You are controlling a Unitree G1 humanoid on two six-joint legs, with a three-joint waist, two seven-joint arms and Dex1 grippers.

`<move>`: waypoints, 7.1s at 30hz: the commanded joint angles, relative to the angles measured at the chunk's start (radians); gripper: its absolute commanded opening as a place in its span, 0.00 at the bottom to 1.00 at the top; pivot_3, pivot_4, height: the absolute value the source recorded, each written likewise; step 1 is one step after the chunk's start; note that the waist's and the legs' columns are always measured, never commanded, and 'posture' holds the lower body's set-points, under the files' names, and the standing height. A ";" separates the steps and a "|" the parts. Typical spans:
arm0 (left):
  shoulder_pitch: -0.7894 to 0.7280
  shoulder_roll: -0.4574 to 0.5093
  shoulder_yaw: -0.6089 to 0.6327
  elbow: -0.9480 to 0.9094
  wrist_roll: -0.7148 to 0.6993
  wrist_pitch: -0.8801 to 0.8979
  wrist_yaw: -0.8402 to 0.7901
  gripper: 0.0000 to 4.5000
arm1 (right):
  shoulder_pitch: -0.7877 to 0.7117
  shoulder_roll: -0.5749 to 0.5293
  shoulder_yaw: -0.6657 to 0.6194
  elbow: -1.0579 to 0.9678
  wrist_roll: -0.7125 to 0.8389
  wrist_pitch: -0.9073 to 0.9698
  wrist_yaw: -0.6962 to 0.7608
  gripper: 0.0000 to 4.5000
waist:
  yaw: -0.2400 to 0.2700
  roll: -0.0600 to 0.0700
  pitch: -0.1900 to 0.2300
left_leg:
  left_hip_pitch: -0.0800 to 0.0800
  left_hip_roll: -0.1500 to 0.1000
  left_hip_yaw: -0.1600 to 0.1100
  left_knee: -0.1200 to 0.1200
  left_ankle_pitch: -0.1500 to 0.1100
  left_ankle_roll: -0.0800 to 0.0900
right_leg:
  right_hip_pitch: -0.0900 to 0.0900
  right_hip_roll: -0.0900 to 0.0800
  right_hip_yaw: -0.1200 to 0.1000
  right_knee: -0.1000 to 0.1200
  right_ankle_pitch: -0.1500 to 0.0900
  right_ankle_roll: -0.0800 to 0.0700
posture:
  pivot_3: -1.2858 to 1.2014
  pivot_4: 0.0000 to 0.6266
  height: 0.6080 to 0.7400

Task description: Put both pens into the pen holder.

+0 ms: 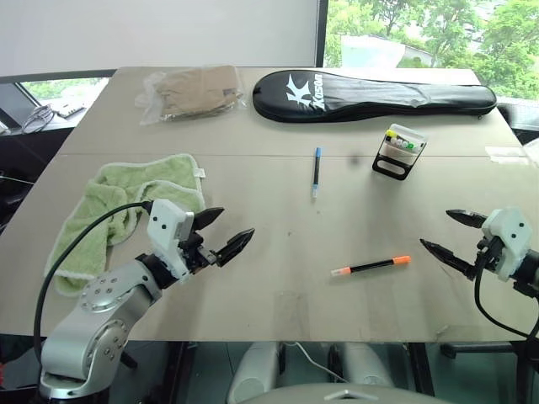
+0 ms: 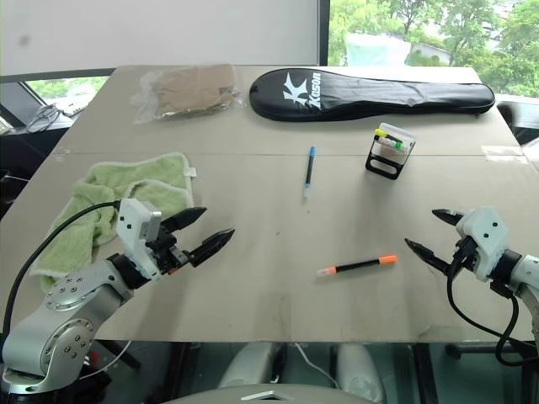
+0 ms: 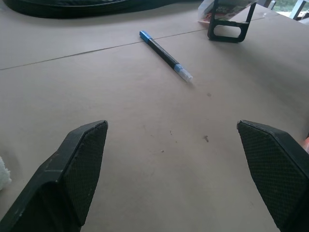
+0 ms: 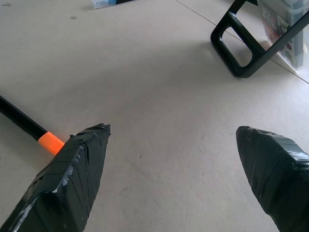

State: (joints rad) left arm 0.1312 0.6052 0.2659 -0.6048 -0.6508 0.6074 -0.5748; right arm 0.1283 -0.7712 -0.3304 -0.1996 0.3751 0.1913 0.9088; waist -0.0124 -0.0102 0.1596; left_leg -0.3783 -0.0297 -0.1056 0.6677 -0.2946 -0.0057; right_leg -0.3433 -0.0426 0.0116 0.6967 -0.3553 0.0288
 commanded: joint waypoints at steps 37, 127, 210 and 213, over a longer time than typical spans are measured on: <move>-0.020 0.106 -0.091 -0.076 -0.033 -0.064 -0.202 0.99 | -0.456 -0.238 0.545 -0.319 -0.174 0.430 0.247 1.00 | -0.001 0.004 0.003 | -0.001 0.000 -0.002 0.000 0.000 0.000 | 0.000 0.000 -0.002 -0.002 0.000 0.000 | 0.52 0.24 1.00; -0.242 -0.030 -0.100 -0.070 -0.147 -0.004 0.041 1.00 | -0.980 0.356 0.193 0.947 -0.235 -0.670 -0.258 0.00 | -0.030 0.003 0.005 | -0.002 0.000 0.003 0.000 0.000 0.000 | -0.003 -0.001 0.000 -0.001 0.000 0.001 | 0.52 0.24 1.00; -0.157 -0.013 -0.076 -0.050 -0.121 -0.028 -0.007 1.00 | -0.682 -0.148 0.603 0.120 -0.292 0.551 0.263 0.49 | -0.011 0.004 0.004 | -0.013 0.000 0.003 0.001 0.000 0.000 | -0.015 -0.001 0.001 0.001 0.001 0.001 | 0.52 0.24 1.00; -0.166 -0.008 -0.073 -0.039 -0.122 -0.028 -0.015 1.00 | -0.723 -0.083 0.592 0.115 -0.277 0.626 0.218 0.80 | -0.025 0.001 0.004 | -0.012 0.000 0.003 0.002 0.000 0.000 | -0.013 -0.001 0.002 0.001 0.002 0.002 | 0.52 0.24 1.00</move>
State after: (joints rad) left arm -0.0288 0.5875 0.1873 -0.6338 -0.7683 0.5907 -0.5783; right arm -0.5635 -0.8799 0.2699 -0.0664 0.0927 0.7832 1.1740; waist -0.0376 -0.0092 0.1631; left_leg -0.3901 -0.0295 -0.1022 0.6698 -0.2947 -0.0056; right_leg -0.3563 -0.0433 0.0139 0.6973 -0.3530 0.0307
